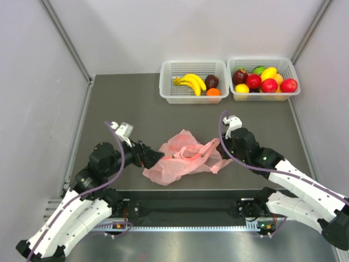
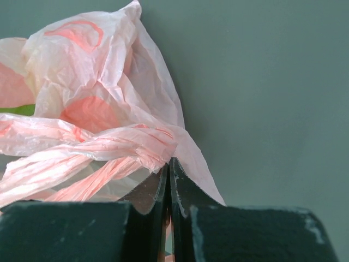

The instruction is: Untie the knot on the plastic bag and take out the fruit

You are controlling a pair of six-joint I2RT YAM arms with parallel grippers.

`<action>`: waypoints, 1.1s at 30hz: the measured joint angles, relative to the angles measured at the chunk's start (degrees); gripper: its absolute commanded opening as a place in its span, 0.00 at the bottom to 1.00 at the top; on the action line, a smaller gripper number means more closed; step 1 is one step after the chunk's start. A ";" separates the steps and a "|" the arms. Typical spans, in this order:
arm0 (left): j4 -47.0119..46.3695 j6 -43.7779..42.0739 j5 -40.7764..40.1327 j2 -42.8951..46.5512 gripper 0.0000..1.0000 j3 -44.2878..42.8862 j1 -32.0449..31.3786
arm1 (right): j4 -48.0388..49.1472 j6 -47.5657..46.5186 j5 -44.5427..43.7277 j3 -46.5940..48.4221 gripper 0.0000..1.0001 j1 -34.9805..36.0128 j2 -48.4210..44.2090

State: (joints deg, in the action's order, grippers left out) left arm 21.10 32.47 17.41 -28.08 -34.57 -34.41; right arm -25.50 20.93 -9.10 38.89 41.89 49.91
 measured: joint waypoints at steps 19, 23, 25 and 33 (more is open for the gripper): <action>5.16 -14.40 1.27 -46.77 0.99 -23.96 0.09 | 4.81 -4.94 5.27 -2.89 0.14 0.83 -4.83; 5.92 -14.36 8.17 -49.20 0.99 -23.93 -0.22 | 4.70 -5.29 4.98 -2.78 0.14 1.20 -3.61; 4.42 -13.73 11.06 -48.24 0.99 -23.56 -0.26 | 4.66 -5.40 4.70 -2.78 0.10 1.36 -3.10; -6.32 -9.38 20.79 -43.32 0.99 -20.48 -0.48 | 4.61 -6.08 4.52 -2.58 0.00 1.92 -2.19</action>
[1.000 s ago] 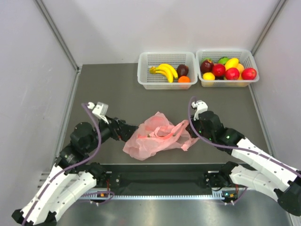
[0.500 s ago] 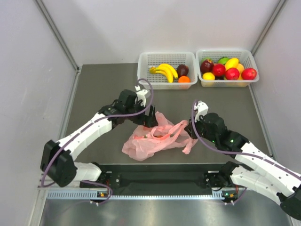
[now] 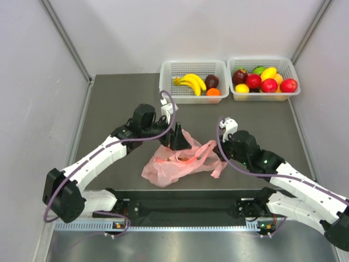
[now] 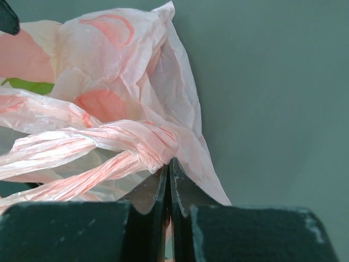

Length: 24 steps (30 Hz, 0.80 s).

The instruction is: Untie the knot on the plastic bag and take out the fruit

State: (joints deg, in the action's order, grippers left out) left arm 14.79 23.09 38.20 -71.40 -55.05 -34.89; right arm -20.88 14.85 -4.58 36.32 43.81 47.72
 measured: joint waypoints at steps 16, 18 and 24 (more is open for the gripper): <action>2.78 -5.79 -2.75 -5.53 0.90 -3.65 -1.64 | 1.22 -2.32 3.28 2.47 0.00 0.76 -0.11; 3.43 -6.58 -2.89 -5.62 0.88 -4.11 -1.84 | 1.53 -2.54 3.45 2.80 0.00 0.81 -0.15; 5.42 -9.38 -2.03 -5.79 0.73 -4.68 -3.54 | 1.60 -2.95 3.82 3.61 0.01 0.83 -0.09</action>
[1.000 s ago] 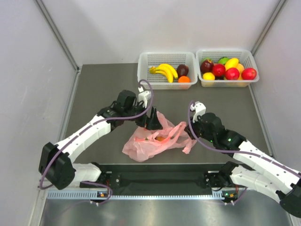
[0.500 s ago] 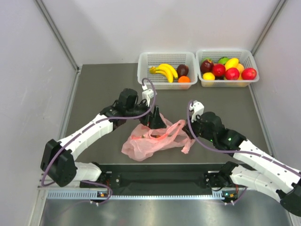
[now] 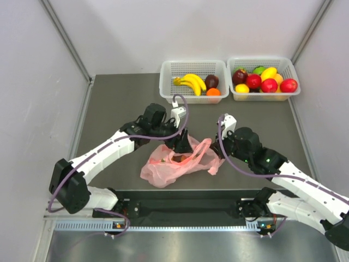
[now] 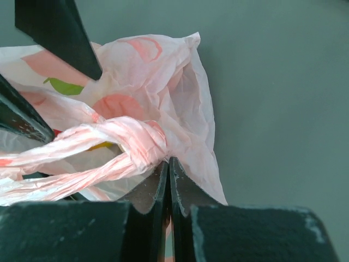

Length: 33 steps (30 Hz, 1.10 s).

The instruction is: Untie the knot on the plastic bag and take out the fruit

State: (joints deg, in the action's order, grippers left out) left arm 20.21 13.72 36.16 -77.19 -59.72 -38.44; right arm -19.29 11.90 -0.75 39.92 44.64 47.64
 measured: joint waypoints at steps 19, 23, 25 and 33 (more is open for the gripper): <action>13.05 -5.88 -32.87 -0.83 0.00 -14.23 -2.05 | -0.98 -0.76 -3.80 4.09 0.76 0.33 2.25; 13.92 -8.24 -38.62 1.70 0.00 -20.09 -1.99 | -0.98 -0.70 -4.37 4.09 0.77 0.33 4.57; 14.67 -9.53 -40.68 2.10 0.00 -23.54 -2.01 | -0.87 -0.68 -4.63 4.13 0.77 0.33 6.01; 18.23 -13.77 -45.24 3.63 0.00 -30.42 -2.01 | 3.30 0.83 -5.73 5.62 0.77 0.33 14.12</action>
State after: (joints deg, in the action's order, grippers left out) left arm 38.44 -0.05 -9.08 -73.56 -90.15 -40.45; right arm -15.99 12.73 -6.48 45.54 44.97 61.76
